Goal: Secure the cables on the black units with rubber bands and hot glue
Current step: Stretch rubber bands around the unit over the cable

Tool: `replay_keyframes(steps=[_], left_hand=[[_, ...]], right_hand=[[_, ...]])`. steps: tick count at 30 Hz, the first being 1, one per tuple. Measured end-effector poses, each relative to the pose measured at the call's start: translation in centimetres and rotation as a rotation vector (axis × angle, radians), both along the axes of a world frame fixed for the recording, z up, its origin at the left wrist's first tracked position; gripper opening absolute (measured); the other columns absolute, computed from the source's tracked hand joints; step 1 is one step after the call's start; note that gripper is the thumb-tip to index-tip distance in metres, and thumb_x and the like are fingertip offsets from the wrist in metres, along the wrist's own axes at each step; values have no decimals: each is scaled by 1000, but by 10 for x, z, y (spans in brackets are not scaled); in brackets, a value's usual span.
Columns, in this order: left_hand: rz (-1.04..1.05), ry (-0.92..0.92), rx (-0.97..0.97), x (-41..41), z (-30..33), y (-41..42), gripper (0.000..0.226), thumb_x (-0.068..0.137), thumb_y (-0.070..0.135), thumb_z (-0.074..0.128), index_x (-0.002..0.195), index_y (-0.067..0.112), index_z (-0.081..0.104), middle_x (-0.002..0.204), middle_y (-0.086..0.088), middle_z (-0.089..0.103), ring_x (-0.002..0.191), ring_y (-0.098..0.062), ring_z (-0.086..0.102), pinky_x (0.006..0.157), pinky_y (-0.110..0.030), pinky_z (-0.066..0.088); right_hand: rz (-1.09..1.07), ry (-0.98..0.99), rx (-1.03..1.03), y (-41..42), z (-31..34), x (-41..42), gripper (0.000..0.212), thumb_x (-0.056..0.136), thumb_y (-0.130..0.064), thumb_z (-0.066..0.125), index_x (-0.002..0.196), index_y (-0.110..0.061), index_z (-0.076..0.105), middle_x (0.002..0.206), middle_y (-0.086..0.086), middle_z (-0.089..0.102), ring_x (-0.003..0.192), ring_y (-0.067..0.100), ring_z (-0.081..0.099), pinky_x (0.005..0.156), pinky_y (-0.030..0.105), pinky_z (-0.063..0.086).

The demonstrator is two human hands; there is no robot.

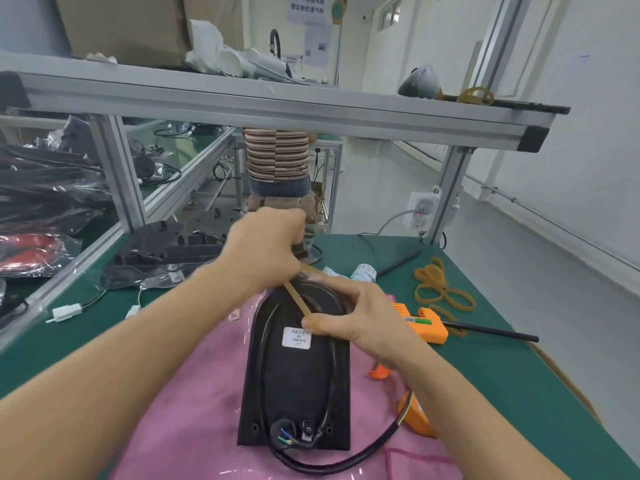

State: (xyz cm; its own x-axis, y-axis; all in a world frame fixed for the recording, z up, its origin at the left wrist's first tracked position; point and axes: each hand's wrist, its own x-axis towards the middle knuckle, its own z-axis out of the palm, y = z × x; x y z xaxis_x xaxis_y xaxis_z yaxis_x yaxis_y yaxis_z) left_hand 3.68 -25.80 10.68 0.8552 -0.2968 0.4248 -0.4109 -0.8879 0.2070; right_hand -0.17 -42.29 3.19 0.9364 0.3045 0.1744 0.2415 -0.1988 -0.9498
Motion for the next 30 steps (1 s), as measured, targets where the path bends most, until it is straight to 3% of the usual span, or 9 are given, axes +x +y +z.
replay_keyframes(steps=[3, 8, 11, 15, 21, 24, 30], left_hand=[[11, 26, -326, 3, -12, 34, 33, 60, -6, 66, 66, 18, 45, 62, 2, 59, 63, -22, 58, 61, -34, 51], [167, 31, -679, -10, -54, 66, 39, 53, -14, 68, 65, 14, 44, 56, -1, 56, 52, -20, 48, 54, -33, 45], [245, 176, -880, -21, -88, 71, 42, 55, -19, 67, 65, 13, 41, 52, -3, 56, 50, -25, 53, 50, -34, 42], [182, 430, -1237, -22, -99, 52, 43, 64, -28, 53, 66, 12, 36, 43, 1, 50, 33, -15, 47, 37, -18, 35], [56, 671, -1383, -23, -94, 41, 41, 71, -28, 38, 63, 13, 37, 45, 1, 37, 33, -8, 36, 35, -14, 34], [33, 654, -1425, -31, -107, 48, 42, 74, -27, 37, 61, 12, 37, 45, 2, 37, 38, -10, 38, 38, -14, 37], [63, 360, -1603, -48, -144, 40, 44, 74, -32, 40, 65, 11, 42, 60, 7, 64, 42, -1, 48, 41, -11, 41]], right_hand=[[4, -27, 39, -5, -2, -5, 47, 71, -11, 81, 115, -19, 69, 106, 0, 74, 100, 12, 67, 89, 22, 50], [-28, -107, 101, -6, -4, -14, 48, 71, -1, 80, 97, -39, 73, 96, -11, 75, 89, 0, 67, 79, 10, 47], [-35, -108, 123, -4, -4, -17, 51, 69, 6, 80, 100, -34, 70, 92, -14, 75, 85, -2, 67, 76, 8, 48], [-31, -87, 151, -3, -2, -20, 54, 69, 11, 79, 102, -30, 68, 90, -12, 75, 83, -2, 67, 75, 9, 48], [-20, -50, 167, -2, -4, -20, 52, 70, 12, 77, 111, -17, 67, 95, -6, 74, 89, 4, 67, 80, 13, 49], [-33, -27, 118, 1, -7, -16, 55, 71, 5, 80, 118, -20, 65, 102, -8, 73, 97, 5, 67, 85, 14, 48], [-89, 74, 146, 10, -31, -13, 52, 66, -11, 78, 112, -31, 65, 102, -7, 74, 95, 7, 68, 85, 21, 50]])
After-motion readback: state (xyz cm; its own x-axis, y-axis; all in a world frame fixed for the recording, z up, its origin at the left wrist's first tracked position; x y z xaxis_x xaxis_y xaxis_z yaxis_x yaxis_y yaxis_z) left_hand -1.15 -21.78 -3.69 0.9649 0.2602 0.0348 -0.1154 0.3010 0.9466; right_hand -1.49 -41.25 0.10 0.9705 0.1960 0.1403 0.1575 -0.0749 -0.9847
